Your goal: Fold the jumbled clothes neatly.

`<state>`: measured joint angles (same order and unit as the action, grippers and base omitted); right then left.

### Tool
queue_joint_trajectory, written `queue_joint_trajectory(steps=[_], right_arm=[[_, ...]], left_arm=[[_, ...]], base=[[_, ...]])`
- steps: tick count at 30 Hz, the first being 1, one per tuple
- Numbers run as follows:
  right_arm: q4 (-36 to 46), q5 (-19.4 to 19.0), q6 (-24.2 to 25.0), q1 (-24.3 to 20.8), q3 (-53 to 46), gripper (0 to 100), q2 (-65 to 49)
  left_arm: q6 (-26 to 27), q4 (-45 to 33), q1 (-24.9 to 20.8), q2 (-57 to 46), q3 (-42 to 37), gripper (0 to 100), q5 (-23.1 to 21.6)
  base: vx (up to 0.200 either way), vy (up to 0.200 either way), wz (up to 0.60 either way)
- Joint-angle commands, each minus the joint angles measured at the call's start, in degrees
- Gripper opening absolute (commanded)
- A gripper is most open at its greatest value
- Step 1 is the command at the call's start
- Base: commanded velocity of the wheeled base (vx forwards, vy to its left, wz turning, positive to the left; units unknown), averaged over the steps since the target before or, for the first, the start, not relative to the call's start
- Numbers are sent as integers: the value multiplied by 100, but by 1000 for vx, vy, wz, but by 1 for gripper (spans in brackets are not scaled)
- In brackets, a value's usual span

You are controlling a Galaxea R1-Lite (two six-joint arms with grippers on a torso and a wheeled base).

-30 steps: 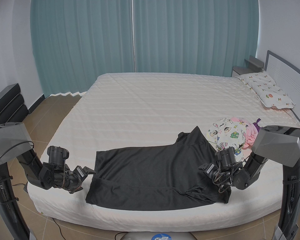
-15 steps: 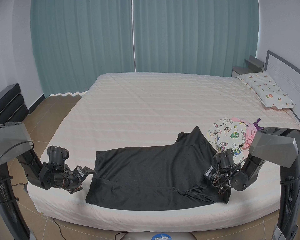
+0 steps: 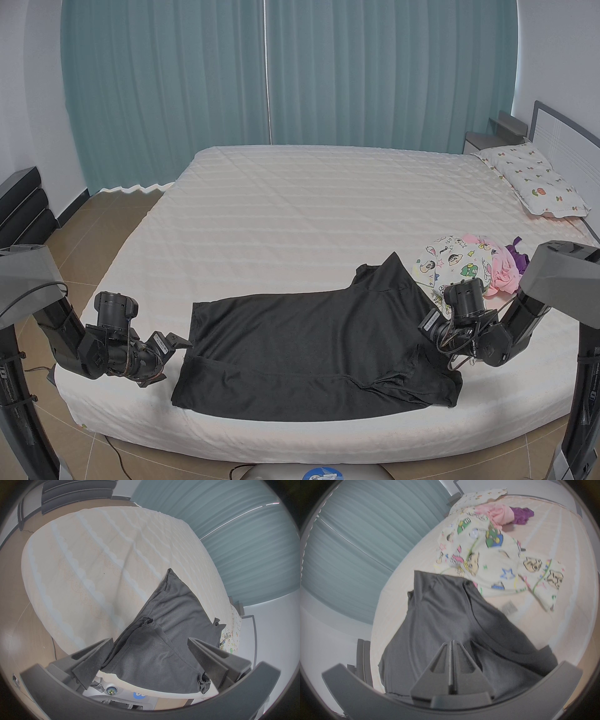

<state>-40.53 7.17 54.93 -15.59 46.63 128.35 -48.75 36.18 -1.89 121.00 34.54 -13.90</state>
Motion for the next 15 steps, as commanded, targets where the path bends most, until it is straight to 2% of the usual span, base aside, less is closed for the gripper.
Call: queue_joint_trajectory(steps=[1, 8, 9, 15], right_arm=[[151, -49, -79, 65, -31, 0, -197], [230, -277, -149, 4, 13, 0, 93], [230, -277, -149, -5, 13, 100, 111], [160, -277, -149, -207, 224, 100, 383]], left_arm=[[-3, 3, 4, 2, 1, 100, 1], [-3, 3, -4, 2, 1, 100, 1], [-3, 3, -4, 2, 1, 100, 1], [-3, 3, -4, 2, 1, 100, 1]], base=[[0, 0, 0], [0, 0, 0], [0, 0, 0], [0, 0, 0]])
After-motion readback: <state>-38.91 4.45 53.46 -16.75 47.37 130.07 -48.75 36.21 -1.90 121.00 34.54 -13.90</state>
